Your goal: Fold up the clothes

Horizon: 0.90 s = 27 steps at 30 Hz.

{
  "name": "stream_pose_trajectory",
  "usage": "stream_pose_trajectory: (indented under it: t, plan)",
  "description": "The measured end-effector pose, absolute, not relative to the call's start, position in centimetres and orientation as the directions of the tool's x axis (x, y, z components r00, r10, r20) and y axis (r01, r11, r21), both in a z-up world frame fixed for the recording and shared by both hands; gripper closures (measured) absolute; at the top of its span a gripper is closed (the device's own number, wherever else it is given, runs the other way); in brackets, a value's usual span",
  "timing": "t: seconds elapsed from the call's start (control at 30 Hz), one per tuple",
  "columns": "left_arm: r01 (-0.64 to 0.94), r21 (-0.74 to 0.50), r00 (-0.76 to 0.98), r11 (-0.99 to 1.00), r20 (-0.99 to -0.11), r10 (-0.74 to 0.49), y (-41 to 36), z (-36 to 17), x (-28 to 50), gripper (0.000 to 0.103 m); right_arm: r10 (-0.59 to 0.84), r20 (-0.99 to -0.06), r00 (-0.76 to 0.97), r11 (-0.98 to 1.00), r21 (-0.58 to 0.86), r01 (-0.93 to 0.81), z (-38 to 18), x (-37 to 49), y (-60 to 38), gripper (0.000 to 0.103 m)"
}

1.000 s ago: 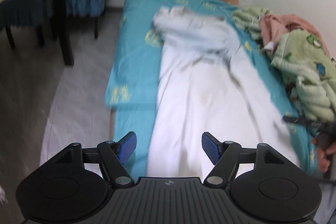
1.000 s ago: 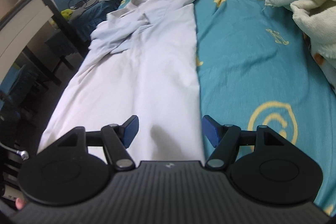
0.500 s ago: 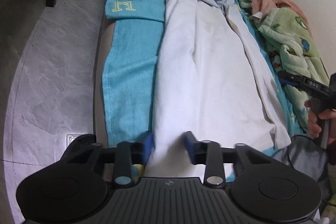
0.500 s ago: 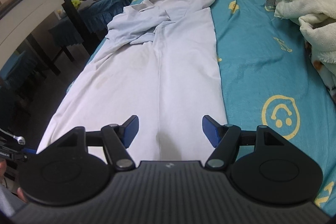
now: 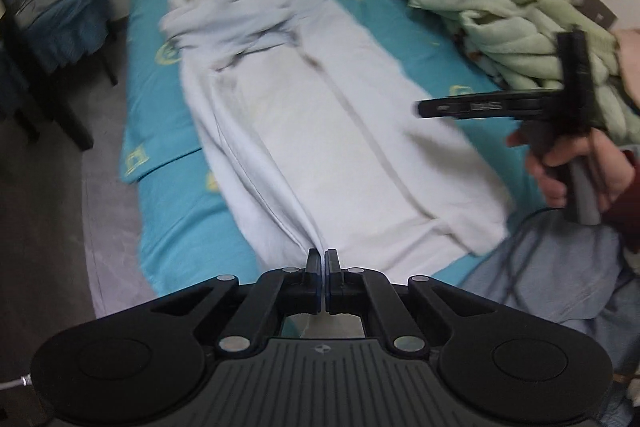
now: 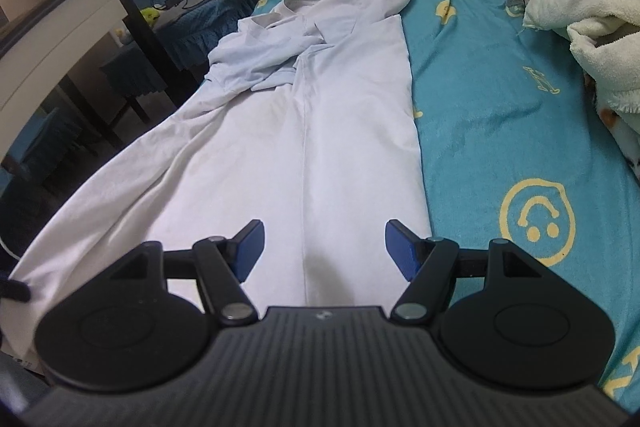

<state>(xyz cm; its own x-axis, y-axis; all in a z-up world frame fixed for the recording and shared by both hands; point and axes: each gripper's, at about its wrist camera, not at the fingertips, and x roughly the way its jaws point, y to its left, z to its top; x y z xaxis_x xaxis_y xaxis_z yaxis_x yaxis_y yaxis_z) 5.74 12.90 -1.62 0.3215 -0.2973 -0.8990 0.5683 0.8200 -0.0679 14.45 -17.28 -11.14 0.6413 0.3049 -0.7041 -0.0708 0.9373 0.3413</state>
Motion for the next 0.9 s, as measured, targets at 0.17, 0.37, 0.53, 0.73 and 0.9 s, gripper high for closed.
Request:
stream_pose_trajectory:
  t: [0.17, 0.37, 0.53, 0.73, 0.9]
  plan:
    - [0.603, -0.077, 0.266, 0.794, -0.919, -0.292, 6.6, -4.6, 3.5, 0.102, 0.367, -0.676, 0.639, 0.901, 0.430, -0.062, -11.0, 14.6, -18.5, 0.034]
    - [0.532, -0.139, 0.245, 0.836, -0.919, -0.308, 7.5, -6.6, 4.6, 0.102, 0.431, -0.649, 0.626, 0.852, 0.521, -0.047, -11.0, 15.2, -19.7, 0.034]
    - [0.458, -0.196, 0.238, 0.867, -0.913, -0.332, 8.7, -7.7, 5.8, 0.080, 0.430, -0.657, 0.620, 0.850, 0.526, -0.032, -10.9, 15.3, -20.6, 0.034]
    - [0.279, -0.246, 0.306, 0.928, -0.893, -0.329, 11.8, -8.7, 8.5, 0.042, 0.374, -0.716, 0.590, 0.865, 0.499, 0.057, -11.9, 14.7, -22.9, 0.034]
    - [0.086, -0.192, 0.350, 0.978, -0.913, -0.210, 14.5, -11.1, 11.7, 0.031, 0.348, -0.758, 0.552, 0.859, 0.494, 0.138, -13.2, 13.9, -24.6, 0.034]
